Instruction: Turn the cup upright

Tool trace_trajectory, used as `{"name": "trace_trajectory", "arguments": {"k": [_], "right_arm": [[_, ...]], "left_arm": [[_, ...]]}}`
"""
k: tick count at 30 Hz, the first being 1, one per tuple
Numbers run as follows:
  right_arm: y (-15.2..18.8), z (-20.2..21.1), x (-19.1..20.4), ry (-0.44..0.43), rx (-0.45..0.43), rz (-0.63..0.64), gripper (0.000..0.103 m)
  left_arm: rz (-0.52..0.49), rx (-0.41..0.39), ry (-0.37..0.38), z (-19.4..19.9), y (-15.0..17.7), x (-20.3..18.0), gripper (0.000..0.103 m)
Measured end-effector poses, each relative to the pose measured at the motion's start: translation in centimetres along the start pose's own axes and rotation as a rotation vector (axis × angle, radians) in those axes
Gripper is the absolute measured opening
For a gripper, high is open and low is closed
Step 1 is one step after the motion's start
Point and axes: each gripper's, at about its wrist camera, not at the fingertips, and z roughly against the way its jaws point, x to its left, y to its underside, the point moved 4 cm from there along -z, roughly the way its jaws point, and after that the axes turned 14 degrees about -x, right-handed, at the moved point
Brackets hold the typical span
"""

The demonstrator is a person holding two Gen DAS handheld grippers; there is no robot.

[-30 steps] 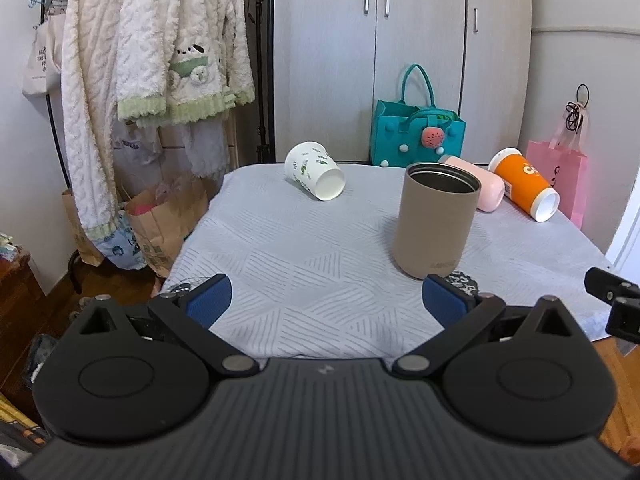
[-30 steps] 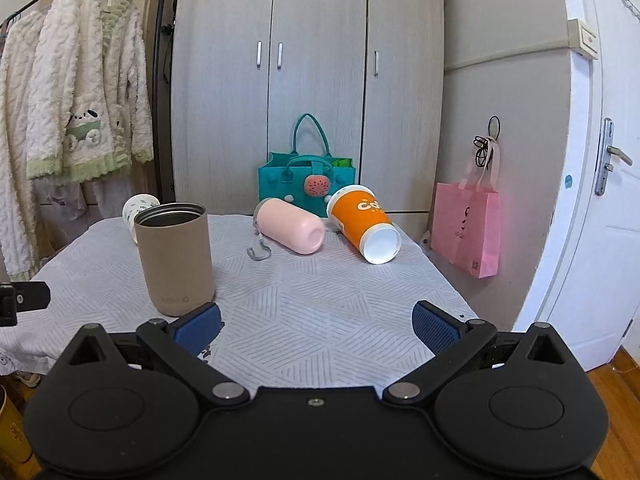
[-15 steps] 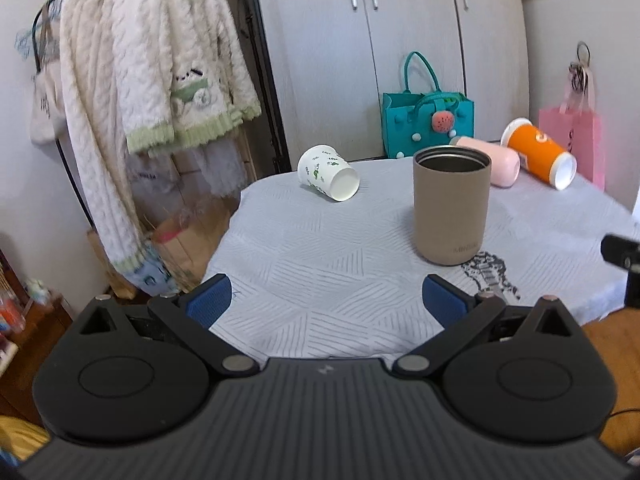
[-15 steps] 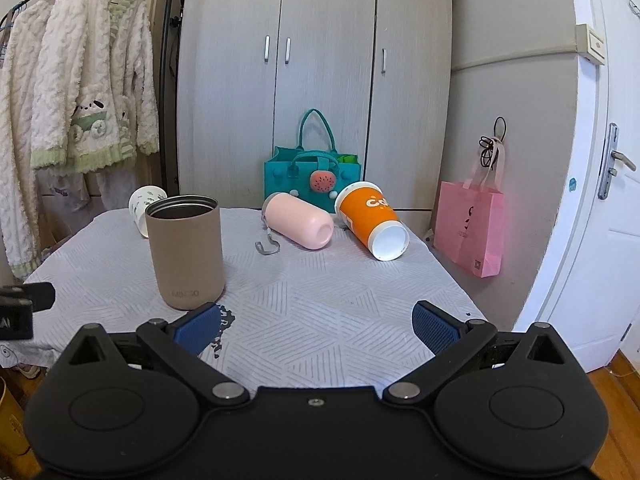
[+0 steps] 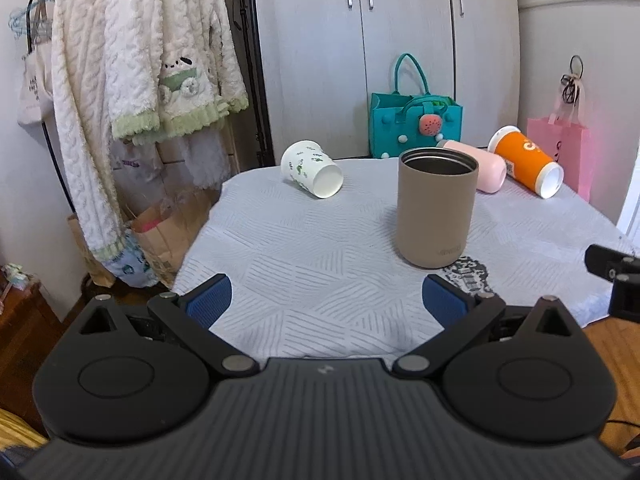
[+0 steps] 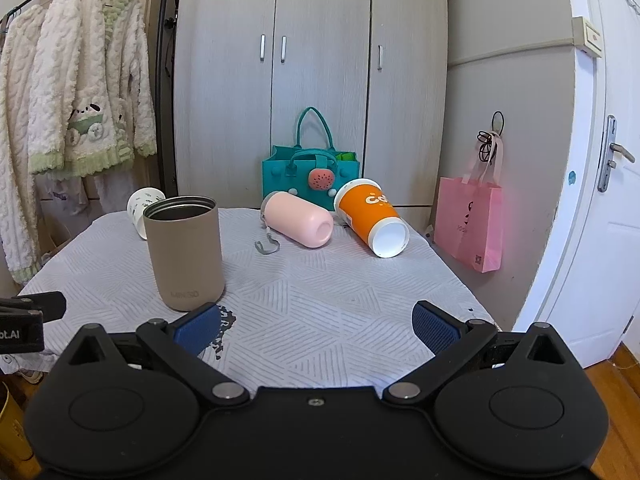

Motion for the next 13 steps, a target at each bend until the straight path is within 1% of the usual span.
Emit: {"name": "trace_trajectory", "arguments": {"k": [9,13], "right_arm": [[-0.03,0.07,-0.02,0.000,-0.001,-0.001,0.103],[-0.04,0.11,0.01,0.000,-0.002,-0.002,0.103]], "left_arm": [[0.046,0.001,0.024,-0.03,-0.05,0.28,0.103],[0.048,0.001,0.022,-0.02,-0.06,0.37,0.103]]}}
